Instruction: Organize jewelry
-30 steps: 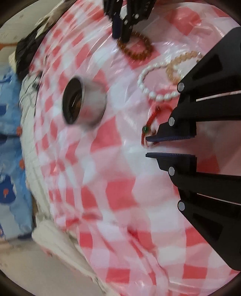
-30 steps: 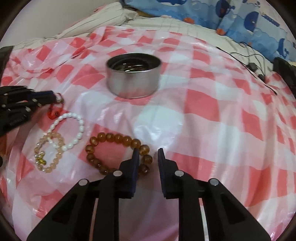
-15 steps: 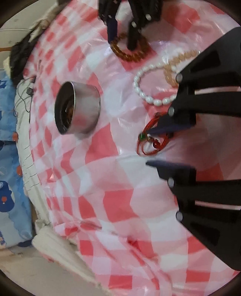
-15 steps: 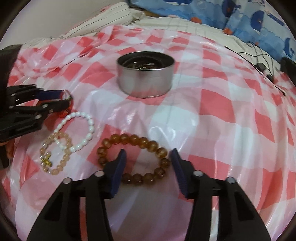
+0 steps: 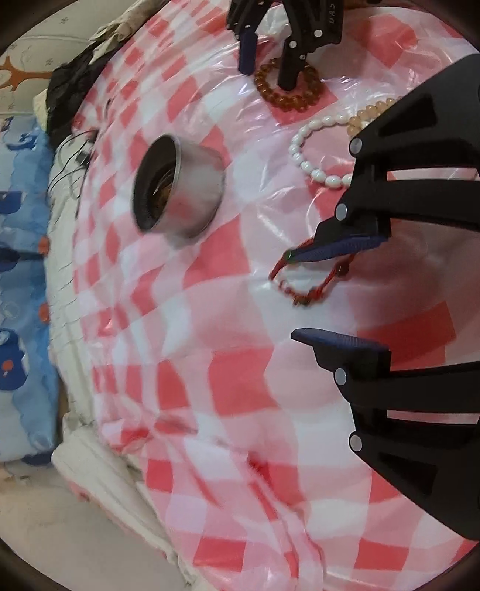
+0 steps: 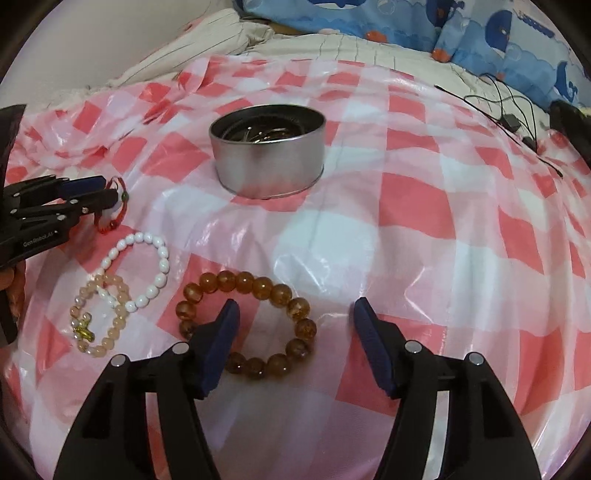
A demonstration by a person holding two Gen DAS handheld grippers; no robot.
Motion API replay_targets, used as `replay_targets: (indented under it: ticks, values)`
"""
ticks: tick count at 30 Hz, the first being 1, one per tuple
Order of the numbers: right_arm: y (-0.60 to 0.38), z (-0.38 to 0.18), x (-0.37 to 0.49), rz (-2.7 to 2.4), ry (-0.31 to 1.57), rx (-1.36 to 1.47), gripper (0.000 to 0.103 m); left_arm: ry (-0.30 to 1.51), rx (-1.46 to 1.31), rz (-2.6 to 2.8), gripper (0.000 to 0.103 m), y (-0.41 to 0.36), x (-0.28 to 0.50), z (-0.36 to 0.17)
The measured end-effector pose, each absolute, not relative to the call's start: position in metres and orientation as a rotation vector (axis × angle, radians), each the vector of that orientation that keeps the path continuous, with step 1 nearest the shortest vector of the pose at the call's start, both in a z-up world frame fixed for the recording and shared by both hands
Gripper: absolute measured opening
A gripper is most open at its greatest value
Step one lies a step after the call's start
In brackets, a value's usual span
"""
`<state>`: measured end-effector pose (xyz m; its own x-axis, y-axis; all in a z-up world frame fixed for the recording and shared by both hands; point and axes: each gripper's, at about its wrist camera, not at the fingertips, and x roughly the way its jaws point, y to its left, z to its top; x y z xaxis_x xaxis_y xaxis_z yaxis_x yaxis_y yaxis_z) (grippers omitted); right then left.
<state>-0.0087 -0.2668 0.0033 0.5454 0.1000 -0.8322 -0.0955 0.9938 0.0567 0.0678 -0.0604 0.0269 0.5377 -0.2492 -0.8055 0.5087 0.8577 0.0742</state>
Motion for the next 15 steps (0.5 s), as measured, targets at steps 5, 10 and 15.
replay_targets:
  ticks: [5,10,15]
  values:
    - [-0.267,0.006,-0.013,0.162,1.003,0.038,0.027,0.882,0.352,-0.49,0.007,-0.068,0.059,0.03]
    - [-0.272,0.012,-0.015,0.156,0.97,0.072,0.053,0.883,0.337,-0.475,0.007,-0.065,0.062,0.031]
    - [-0.261,0.002,-0.01,0.143,0.987,0.003,0.063,0.893,0.328,-0.461,0.046,-0.066,0.066,0.024]
